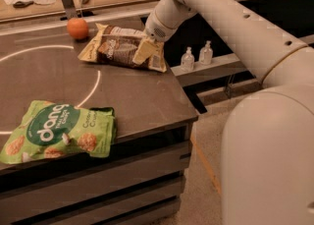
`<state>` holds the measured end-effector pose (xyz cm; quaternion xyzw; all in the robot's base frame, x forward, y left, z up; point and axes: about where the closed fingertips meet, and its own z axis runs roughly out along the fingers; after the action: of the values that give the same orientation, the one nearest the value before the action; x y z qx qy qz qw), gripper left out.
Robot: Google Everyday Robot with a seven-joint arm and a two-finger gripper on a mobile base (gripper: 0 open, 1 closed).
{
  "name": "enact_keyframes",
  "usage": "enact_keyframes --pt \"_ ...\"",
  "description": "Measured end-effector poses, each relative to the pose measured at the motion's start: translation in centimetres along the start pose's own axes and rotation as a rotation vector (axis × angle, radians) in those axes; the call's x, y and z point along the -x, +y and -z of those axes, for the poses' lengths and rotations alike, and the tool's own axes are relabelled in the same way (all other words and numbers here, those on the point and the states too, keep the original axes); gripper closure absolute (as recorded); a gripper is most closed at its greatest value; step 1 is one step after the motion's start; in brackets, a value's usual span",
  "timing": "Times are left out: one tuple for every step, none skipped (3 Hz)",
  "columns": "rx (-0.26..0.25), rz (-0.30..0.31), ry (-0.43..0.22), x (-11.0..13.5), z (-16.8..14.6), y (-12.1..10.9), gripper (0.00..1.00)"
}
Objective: Move brown chip bag near green rice chip bag
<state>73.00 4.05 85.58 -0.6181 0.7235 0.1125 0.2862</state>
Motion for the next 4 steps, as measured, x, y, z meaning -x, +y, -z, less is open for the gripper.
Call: enact_keyframes --pt "0.000 0.000 0.000 0.1 0.1 0.0 0.87" --pt "0.000 0.000 0.000 0.1 0.2 0.0 1.00" --pt "-0.030 -0.006 -0.057 0.1 2.9 -0.4 1.00" --pt "-0.014 -0.014 -0.147 0.5 5.1 -0.2 1.00"
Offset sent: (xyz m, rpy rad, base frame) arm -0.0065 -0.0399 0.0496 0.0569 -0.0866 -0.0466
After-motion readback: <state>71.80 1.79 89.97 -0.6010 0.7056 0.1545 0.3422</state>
